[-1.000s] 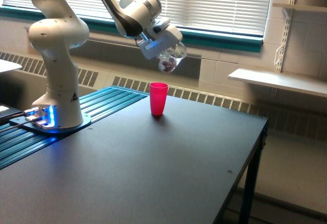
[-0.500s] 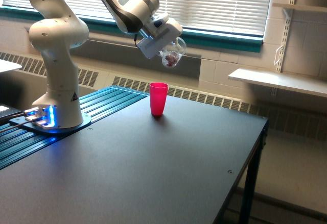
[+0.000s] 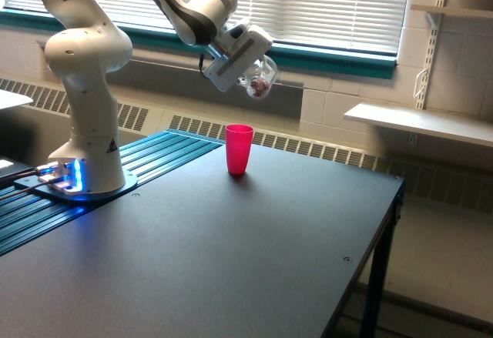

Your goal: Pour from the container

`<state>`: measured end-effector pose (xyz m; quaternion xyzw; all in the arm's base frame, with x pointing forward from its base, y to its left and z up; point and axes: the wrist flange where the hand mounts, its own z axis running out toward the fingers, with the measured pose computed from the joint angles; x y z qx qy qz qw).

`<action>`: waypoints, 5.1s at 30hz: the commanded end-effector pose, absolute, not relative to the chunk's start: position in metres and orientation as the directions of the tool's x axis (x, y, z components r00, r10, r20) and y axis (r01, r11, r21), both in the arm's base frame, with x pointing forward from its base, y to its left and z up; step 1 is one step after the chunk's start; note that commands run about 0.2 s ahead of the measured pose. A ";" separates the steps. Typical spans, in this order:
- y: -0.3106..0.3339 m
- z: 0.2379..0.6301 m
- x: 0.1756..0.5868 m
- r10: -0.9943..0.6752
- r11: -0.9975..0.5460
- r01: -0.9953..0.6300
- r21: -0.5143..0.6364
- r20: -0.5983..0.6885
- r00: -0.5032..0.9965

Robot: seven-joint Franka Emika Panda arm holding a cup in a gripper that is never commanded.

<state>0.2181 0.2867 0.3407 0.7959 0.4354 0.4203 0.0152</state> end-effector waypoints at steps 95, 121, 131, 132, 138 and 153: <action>0.240 0.302 0.246 0.885 -0.239 0.766 0.597 0.458 -0.080; 0.218 0.284 0.234 0.919 -0.117 0.727 0.677 0.352 -0.180; 0.214 0.286 0.229 0.914 -0.126 0.712 0.691 0.360 -0.188; 0.213 0.285 0.228 0.914 -0.123 0.711 0.692 0.358 -0.190; 0.211 0.284 0.225 0.910 -0.112 0.690 0.715 0.352 -0.217; 0.210 0.287 0.212 0.894 -0.098 0.658 0.747 0.356 -0.271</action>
